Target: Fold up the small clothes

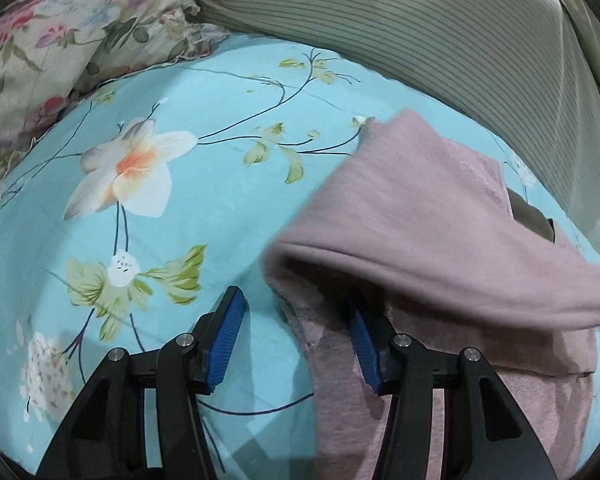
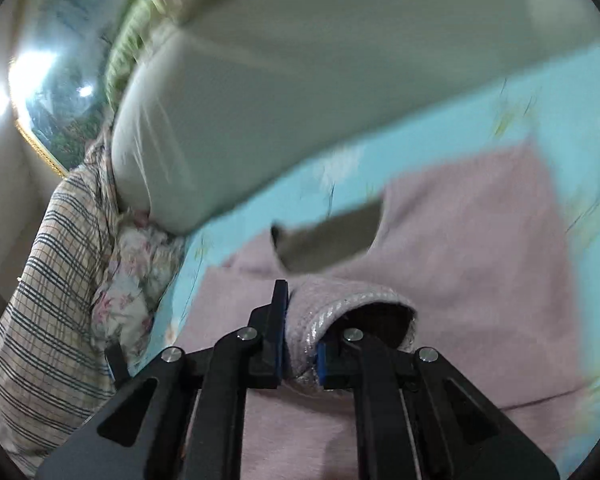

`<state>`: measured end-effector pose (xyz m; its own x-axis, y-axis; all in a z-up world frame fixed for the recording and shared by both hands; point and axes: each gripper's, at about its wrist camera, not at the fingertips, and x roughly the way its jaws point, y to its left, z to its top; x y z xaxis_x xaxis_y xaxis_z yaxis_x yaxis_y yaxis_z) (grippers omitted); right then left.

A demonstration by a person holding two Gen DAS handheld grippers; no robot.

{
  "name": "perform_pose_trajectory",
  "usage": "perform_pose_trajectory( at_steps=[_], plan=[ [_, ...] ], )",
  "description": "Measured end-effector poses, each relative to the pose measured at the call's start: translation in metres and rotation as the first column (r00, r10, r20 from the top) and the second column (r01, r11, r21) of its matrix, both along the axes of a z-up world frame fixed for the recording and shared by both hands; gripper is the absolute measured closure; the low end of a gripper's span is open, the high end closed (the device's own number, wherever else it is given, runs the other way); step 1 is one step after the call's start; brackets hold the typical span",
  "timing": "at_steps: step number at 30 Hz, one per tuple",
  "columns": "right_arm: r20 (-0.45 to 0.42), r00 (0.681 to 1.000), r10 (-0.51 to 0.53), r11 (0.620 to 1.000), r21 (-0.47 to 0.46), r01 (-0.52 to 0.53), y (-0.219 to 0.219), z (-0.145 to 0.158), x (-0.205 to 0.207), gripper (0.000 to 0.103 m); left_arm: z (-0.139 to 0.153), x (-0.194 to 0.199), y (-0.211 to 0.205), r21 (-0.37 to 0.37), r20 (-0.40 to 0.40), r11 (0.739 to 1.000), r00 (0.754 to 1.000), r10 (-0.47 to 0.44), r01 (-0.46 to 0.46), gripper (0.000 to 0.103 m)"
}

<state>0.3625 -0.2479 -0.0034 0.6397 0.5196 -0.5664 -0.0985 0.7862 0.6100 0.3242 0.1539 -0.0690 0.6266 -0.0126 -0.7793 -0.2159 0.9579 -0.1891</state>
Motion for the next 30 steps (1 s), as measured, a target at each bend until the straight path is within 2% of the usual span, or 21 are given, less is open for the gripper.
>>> perform_pose_trajectory(
  at_steps=[3, 6, 10, 14, 18, 22, 24, 25, 27, 29, 30],
  plan=[
    [-0.026, 0.997, -0.068, 0.994, -0.083, 0.066, -0.034, -0.004, 0.000, 0.090, 0.000, -0.003, -0.012, 0.028, 0.002, 1.000, 1.000, -0.010, 0.009, 0.053],
    [-0.111, 0.985, -0.130, 0.984, -0.137, 0.115, -0.062, -0.034, 0.003, 0.090, 0.000, -0.011, -0.019, 0.038, 0.004, 0.999, 1.000, -0.030, 0.030, 0.053],
    [-0.157, 0.978, -0.137, 0.977, -0.186, 0.107, -0.066, -0.060, 0.001, 0.091, -0.001, -0.017, -0.024, 0.068, 0.001, 0.997, 0.999, -0.033, 0.033, 0.055],
    [-0.092, 0.985, -0.145, 0.972, -0.200, 0.125, -0.066, -0.052, -0.003, 0.091, 0.002, -0.024, -0.019, 0.031, 0.010, 0.999, 1.000, -0.015, 0.015, 0.058],
    [-0.104, 0.984, -0.142, 0.959, -0.260, 0.111, -0.063, -0.058, -0.001, 0.091, -0.002, -0.026, -0.018, 0.018, 0.012, 1.000, 1.000, 0.002, -0.002, 0.058],
    [0.053, 0.992, -0.114, 0.975, -0.187, 0.122, -0.060, -0.028, -0.002, 0.091, -0.002, -0.028, -0.025, 0.059, 0.014, 0.998, 1.000, -0.001, 0.000, 0.058],
    [0.111, 0.987, -0.115, 0.971, -0.196, 0.135, -0.059, -0.016, -0.003, 0.091, -0.002, -0.028, -0.024, 0.057, 0.015, 0.998, 1.000, -0.001, 0.000, 0.058],
    [0.096, 0.988, -0.120, 0.963, -0.230, 0.139, -0.058, -0.018, -0.001, 0.090, -0.002, -0.028, -0.023, 0.050, 0.015, 0.999, 1.000, 0.000, 0.000, 0.057],
    [-0.019, 0.991, -0.129, 0.940, -0.320, 0.116, -0.058, -0.037, 0.004, 0.085, -0.002, -0.028, -0.021, 0.039, 0.017, 0.999, 1.000, 0.001, -0.002, 0.057],
    [-0.134, 0.978, -0.161, 0.927, -0.361, 0.103, -0.063, -0.057, 0.002, 0.083, -0.002, -0.029, -0.021, 0.036, 0.019, 0.999, 1.000, 0.000, 0.000, 0.057],
    [-0.156, 0.971, -0.182, 0.924, -0.364, 0.115, -0.068, -0.062, -0.004, 0.083, -0.002, -0.029, -0.021, 0.034, 0.020, 0.999, 1.000, -0.001, 0.000, 0.057]
  ],
)
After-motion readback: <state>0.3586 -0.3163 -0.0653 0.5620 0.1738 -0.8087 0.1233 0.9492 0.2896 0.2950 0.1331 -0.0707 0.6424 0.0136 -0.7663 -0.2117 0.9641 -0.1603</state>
